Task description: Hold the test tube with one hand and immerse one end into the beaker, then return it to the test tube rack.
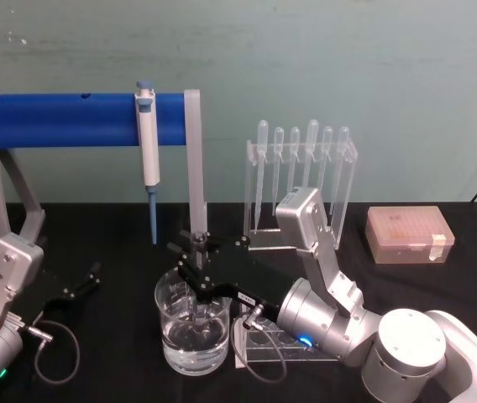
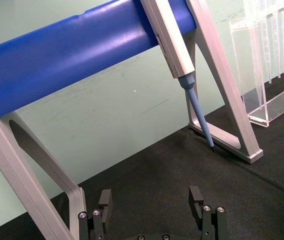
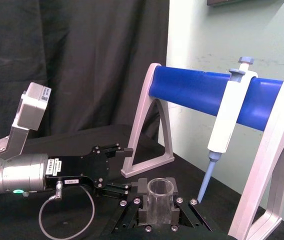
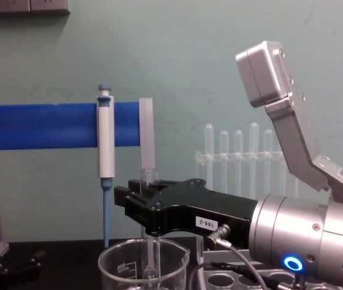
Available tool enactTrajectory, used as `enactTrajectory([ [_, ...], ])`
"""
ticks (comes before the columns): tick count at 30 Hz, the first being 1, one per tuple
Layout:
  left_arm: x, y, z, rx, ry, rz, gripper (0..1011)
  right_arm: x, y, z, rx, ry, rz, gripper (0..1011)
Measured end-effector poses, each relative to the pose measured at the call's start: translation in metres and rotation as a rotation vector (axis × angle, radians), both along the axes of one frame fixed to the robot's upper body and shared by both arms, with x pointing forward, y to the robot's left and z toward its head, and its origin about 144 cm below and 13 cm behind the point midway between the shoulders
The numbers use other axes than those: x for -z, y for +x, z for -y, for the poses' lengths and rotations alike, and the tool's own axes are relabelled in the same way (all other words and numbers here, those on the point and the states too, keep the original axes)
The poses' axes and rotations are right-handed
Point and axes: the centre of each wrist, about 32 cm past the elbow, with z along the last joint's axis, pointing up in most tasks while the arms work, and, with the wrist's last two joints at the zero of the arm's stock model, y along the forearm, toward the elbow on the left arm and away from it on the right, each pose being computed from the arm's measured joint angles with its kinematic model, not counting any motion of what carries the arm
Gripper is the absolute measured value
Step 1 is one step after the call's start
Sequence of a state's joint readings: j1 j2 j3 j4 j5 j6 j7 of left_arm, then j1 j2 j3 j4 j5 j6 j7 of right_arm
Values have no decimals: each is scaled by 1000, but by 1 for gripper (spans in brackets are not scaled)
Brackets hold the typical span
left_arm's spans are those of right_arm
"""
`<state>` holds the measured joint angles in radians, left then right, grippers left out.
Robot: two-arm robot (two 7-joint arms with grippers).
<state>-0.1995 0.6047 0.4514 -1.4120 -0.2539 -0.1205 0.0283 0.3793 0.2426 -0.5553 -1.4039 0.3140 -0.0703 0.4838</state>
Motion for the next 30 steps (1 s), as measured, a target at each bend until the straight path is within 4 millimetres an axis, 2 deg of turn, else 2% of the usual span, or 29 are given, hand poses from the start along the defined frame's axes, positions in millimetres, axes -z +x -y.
enactTrajectory([
  [30, 0, 0, 0, 0, 0, 0, 1000, 0, 0, 0, 0, 0, 0, 222],
])
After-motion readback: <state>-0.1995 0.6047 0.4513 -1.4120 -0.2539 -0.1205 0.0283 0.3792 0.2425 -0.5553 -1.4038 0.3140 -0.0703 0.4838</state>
